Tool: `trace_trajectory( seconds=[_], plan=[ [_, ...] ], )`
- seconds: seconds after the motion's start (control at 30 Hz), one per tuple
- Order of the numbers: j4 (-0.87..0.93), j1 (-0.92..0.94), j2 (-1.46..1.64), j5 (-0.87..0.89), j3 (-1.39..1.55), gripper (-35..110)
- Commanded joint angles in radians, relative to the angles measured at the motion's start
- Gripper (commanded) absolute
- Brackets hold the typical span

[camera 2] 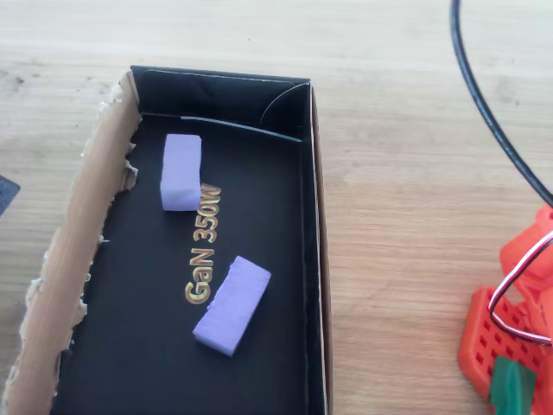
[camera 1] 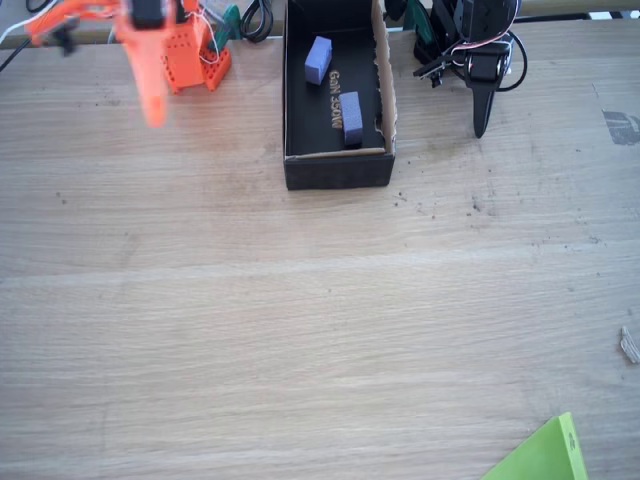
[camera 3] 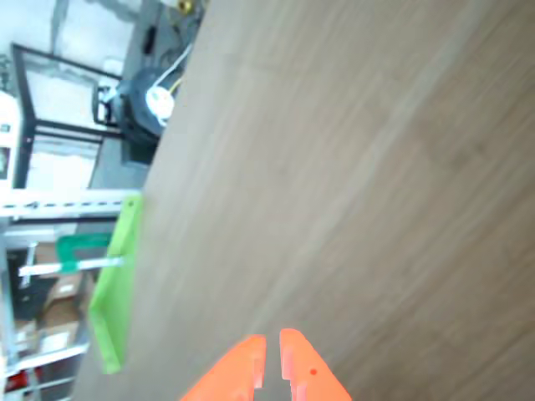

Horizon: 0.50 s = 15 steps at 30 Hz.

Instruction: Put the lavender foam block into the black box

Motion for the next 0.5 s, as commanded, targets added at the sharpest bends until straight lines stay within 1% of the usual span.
trace_trajectory(
  seconds=[0.0,0.1,0.23,0.33,0.47],
  plan=[
    [0.025,-0.008,0.094,0.02,0.025,0],
    [0.041,-0.04,0.201,0.018,0.092,0],
    [0.04,-0.049,0.479,0.023,0.319,0],
    [0.0,-0.028,0.48,-0.014,0.37,0],
    [0.009,0.011,0.48,-0.052,0.397,0]
  ],
)
